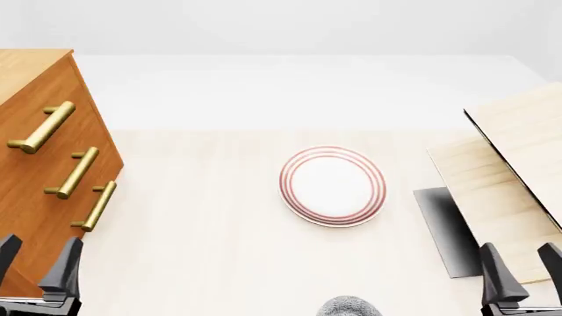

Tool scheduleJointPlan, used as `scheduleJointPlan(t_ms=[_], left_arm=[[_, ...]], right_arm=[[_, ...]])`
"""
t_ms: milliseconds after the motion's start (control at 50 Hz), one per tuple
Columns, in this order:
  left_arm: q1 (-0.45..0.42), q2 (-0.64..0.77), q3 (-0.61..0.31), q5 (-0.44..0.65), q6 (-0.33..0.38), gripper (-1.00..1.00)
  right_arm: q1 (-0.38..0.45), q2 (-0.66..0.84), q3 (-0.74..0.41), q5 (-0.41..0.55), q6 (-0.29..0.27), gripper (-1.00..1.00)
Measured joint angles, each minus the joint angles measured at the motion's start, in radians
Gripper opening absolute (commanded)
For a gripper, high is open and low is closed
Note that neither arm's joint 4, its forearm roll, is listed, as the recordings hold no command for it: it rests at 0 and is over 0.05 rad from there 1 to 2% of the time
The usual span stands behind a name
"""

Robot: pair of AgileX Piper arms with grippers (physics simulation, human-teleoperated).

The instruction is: Open the top drawer of the cabinet and put the bowl in it.

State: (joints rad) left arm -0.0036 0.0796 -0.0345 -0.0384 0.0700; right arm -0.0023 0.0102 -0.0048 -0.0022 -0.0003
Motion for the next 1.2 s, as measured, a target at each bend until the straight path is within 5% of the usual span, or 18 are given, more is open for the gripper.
scheduleJointPlan(t_ms=[540, 1200], left_arm=[[-0.019, 0.422, -0.232, -0.143, 0.459, 1.0], [-0.017, 0.638, -0.33, -0.257, 0.94, 1.0]], right_arm=[[0.0, 0.001, 0.0, 0.0, 0.0, 1.0], [0.0, 0.001, 0.0, 0.0, 0.0, 1.0]])
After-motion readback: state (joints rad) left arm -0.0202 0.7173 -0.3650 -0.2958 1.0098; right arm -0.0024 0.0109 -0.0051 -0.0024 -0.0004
